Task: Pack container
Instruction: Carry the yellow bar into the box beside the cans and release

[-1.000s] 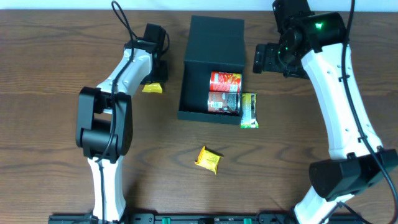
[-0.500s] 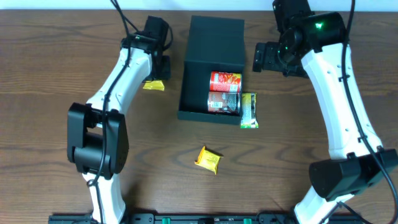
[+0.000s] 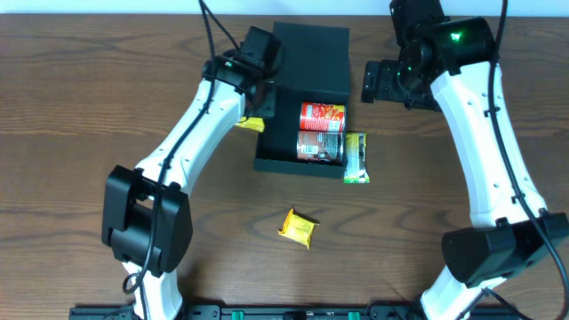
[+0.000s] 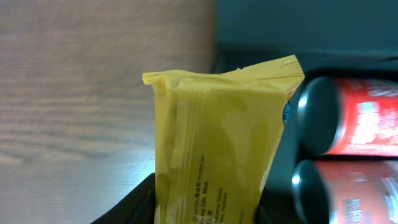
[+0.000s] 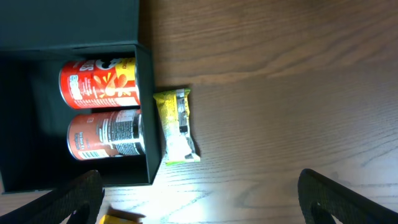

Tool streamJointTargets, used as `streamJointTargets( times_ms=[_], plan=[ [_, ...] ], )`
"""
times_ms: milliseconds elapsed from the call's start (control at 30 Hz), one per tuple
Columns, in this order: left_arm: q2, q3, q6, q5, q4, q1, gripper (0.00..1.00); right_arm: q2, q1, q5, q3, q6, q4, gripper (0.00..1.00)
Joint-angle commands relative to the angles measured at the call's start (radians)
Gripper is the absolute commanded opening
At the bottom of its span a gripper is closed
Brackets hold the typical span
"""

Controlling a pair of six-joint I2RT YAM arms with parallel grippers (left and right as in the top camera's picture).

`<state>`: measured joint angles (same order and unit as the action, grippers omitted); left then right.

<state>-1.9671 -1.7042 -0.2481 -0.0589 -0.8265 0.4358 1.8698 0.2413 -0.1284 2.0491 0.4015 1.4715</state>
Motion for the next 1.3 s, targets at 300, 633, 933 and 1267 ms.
streamJointTargets(
  times_ms=[300,633,933,1267],
  plan=[
    [-0.039,-0.014,-0.012,0.003,0.090,0.047,0.41,0.000,0.000,-0.014,0.008,0.008,0.003,0.99],
    [-0.119,-0.014,-0.058,0.010,0.098,0.079,0.40,0.000,0.000,-0.014,0.008,0.008,0.006,0.99],
    [-0.154,-0.014,-0.074,0.026,0.114,0.108,0.40,0.000,0.000,-0.015,0.008,0.008,0.018,0.99],
    [-0.176,-0.013,-0.101,0.026,0.148,0.108,0.40,0.000,0.000,-0.015,0.008,0.008,0.022,0.99]
  ],
)
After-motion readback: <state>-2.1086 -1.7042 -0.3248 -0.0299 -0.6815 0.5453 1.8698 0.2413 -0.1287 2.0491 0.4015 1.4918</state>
